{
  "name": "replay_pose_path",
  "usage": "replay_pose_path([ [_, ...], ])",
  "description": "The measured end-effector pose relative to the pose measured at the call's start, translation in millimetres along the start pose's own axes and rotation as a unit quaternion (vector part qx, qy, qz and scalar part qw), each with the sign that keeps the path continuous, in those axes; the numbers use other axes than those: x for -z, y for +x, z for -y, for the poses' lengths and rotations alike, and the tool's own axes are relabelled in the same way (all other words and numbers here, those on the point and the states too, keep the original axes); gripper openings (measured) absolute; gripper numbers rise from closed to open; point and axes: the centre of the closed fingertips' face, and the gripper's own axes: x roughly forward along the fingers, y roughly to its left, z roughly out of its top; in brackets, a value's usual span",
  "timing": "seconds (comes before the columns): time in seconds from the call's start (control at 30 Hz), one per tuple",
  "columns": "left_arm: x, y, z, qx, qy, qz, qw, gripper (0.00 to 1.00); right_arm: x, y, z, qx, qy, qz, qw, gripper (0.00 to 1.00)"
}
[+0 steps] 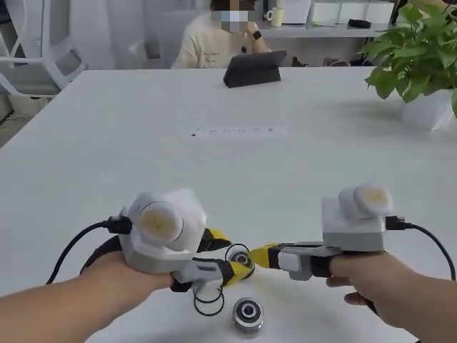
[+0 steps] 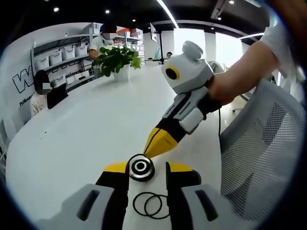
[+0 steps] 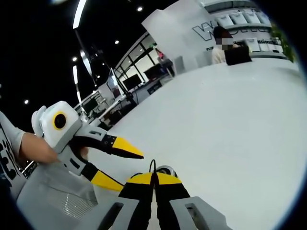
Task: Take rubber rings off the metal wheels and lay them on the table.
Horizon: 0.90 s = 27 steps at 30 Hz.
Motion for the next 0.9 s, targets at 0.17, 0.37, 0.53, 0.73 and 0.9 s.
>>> replay_pose_path([
  [0.17, -2.8, -11.8, 3.8, 0.008, -0.004, 0.008, 0.9999, 0.33, -2.4, -1.4, -6.2, -0.01, 0.0, 0.0, 1.0, 0.0],
  [0.37, -6.7, -25.5, 8.3, 0.016, -0.008, 0.017, 0.9997, 0.38, -3.6, 0.2, -16.0, -0.026, 0.001, -0.001, 0.9997, 0.0],
  [0.53, -9.1, -38.2, 7.5, 0.016, -0.014, 0.025, 0.9995, 0.44, -4.2, 3.1, -22.8, -0.037, -0.001, -0.003, 0.9993, 0.0],
  [0.73, -5.1, -51.0, 9.8, 0.019, -0.017, 0.024, 0.9994, 0.5, -2.2, 8.5, -31.5, -0.051, 0.001, -0.012, 0.9986, 0.0],
  [0.9, -2.1, -59.3, 9.6, 0.017, -0.02, 0.024, 0.9994, 0.52, 4.2, 13.7, -38.1, -0.063, 0.003, -0.027, 0.9977, 0.0],
])
